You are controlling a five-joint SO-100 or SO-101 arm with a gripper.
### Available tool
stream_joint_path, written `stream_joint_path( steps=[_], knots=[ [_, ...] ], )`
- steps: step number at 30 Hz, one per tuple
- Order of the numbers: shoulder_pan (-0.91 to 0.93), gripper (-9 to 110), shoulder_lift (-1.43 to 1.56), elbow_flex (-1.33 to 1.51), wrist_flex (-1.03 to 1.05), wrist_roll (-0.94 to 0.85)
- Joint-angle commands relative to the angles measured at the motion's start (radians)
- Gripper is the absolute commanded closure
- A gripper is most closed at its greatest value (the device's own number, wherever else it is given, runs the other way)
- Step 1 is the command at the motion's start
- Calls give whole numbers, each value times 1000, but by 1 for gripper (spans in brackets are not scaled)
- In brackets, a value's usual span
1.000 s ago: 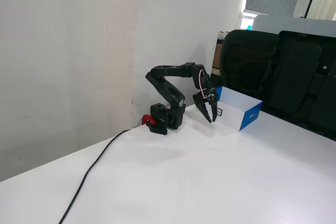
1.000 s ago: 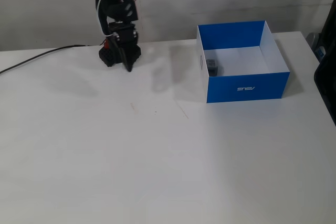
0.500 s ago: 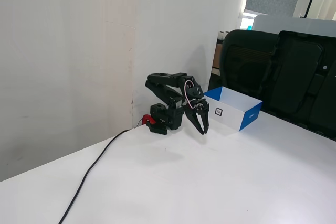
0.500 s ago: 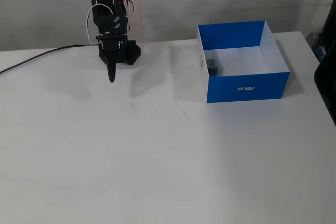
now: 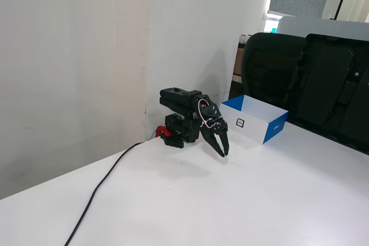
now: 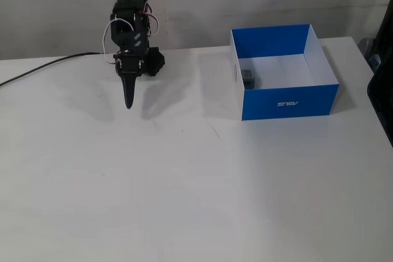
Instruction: Grasp the gray block and put it in the box.
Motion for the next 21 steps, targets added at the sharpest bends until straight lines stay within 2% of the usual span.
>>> stream_joint_path(
  steps=[1,9,21],
  knots=[
    [-8,101,133,51,5,-20],
    [-12,101,135,155,-58,-34],
    [35,101,132,158,49,-38]
  ],
)
